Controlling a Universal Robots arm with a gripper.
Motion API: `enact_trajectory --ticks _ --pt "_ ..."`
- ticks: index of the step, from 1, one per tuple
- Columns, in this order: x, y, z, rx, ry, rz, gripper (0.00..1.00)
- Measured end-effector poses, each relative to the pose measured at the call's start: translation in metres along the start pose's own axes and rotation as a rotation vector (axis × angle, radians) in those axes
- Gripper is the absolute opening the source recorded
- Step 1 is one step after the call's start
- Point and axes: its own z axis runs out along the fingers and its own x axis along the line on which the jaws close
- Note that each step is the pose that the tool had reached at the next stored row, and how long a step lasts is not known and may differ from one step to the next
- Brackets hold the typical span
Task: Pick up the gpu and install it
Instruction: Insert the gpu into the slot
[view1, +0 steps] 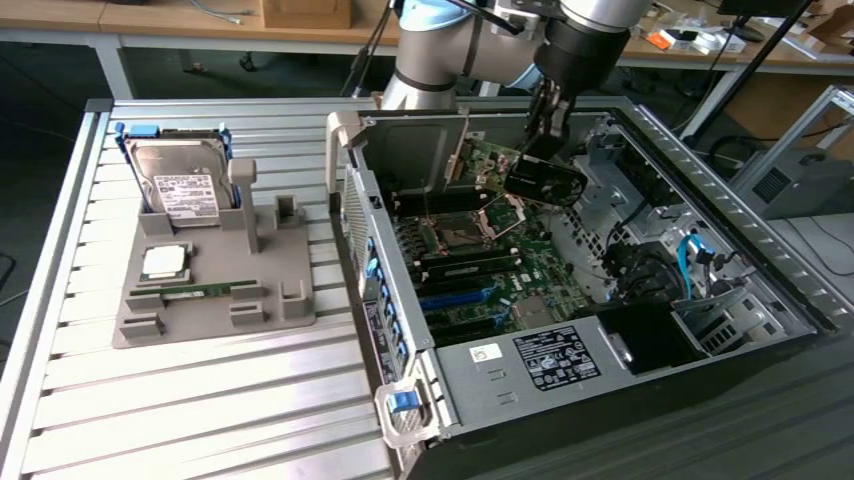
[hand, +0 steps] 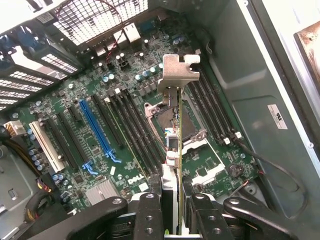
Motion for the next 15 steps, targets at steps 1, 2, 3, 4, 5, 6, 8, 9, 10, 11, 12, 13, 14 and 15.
enact_trajectory --ticks 1,2,3,4,5,6,8,9,10,11,12,13,14,15 --pt "0.0 0.0 0.0 -0.0001 0.0001 -0.003 0.27" --pt "0.0 0.0 0.0 -0.0002 0.0002 -0.007 0.27" --pt "0.0 0.0 0.0 -0.0002 0.0002 -0.009 0.27" --pt "0.0 0.0 0.0001 -0.0003 0.0003 -0.012 0.27" --pt "0.0 0.0 0.0001 -0.0003 0.0003 -0.015 0.27" --pt "0.0 0.0 0.0001 -0.0004 0.0004 -0.017 0.27" --pt "0.0 0.0 0.0001 -0.0005 0.0005 -0.022 0.27" --pt "0.0 0.0 0.0001 -0.0007 0.0005 -0.027 0.27" --pt "0.0 0.0 0.0001 -0.0007 0.0006 -0.029 0.27" --pt "0.0 0.0 0.0002 -0.0008 0.0006 -0.032 0.27" --pt "0.0 0.0 0.0002 -0.0009 0.0007 -0.035 0.27" --pt "0.0 0.0 0.0002 -0.0009 0.0008 -0.038 0.27" --pt "0.0 0.0 0.0002 -0.001 0.0008 -0.041 0.27" --pt "0.0 0.0 0.0002 -0.0011 0.0009 -0.043 0.27"
